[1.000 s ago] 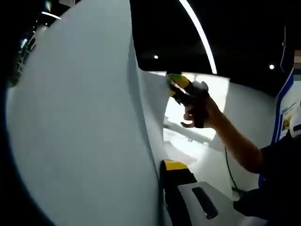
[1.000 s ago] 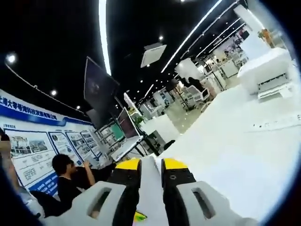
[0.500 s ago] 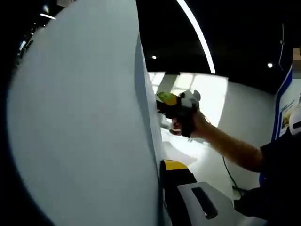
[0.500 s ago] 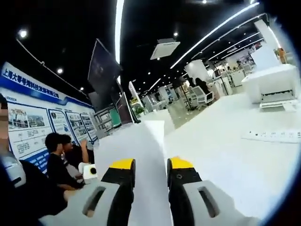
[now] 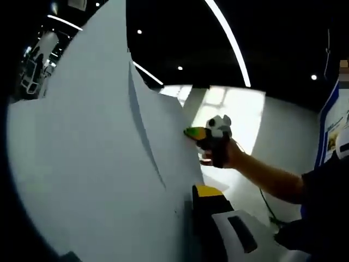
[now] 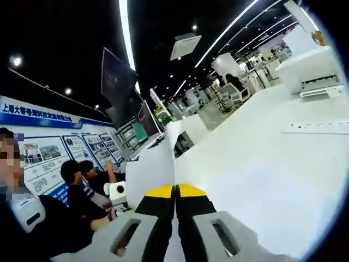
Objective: Organize the stack of printing papers by aligning and flattening the scattered papers on the table
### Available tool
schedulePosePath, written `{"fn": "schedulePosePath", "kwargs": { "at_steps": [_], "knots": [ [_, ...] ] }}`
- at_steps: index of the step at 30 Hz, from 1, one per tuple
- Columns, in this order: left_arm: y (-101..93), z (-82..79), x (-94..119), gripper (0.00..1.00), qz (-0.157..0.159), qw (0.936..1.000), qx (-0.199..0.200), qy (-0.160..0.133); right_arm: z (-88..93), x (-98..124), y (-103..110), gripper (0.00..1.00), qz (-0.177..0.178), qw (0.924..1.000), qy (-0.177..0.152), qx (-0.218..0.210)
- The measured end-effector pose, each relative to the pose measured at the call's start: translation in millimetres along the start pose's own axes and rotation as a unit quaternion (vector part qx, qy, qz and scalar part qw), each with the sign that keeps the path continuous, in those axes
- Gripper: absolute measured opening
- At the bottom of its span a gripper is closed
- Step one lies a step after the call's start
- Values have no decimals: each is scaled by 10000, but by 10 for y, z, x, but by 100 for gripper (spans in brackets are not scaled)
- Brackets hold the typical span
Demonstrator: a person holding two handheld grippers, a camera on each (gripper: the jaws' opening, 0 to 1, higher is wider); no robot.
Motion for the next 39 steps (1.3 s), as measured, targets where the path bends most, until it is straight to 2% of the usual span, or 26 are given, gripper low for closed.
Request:
{"fn": "schedulePosePath", "kwargs": {
  "at_steps": [3,7,8,20,24,31,39],
  "knots": [
    [-13,2,-6,18,27,10000,29,-4,38,-7,37,0,-104,9998,60,-144],
    [-30,19,-16,18,52,10000,-4,63,61,-29,69,0,-154,9997,65,-155],
    [-30,21,-16,18,49,10000,-10,70,108,-91,132,0,-233,9995,92,-194],
    [-14,11,-6,18,49,10000,54,31,281,-234,279,0,-387,9988,136,-261],
    [-12,7,-4,18,50,10000,63,22,326,-239,268,0,-396,9986,50,-348],
    [-7,7,-4,18,57,10000,59,33,373,-245,218,0,-544,9954,-223,-761],
    [6,-3,2,18,52,10000,71,14,305,-306,215,0,-641,9945,-278,-782]
  ]
}}
Point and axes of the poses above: the point that each gripper's makers call its tool centre point, and the gripper's own axes: x roughly backward along the fingers, y roughly to its left, z roughly out of its underside, the point moved 8 cm from there along x, roughly backward along the fingers, and after that the axes turned 7 degrees about -y, right-handed, at the moved point
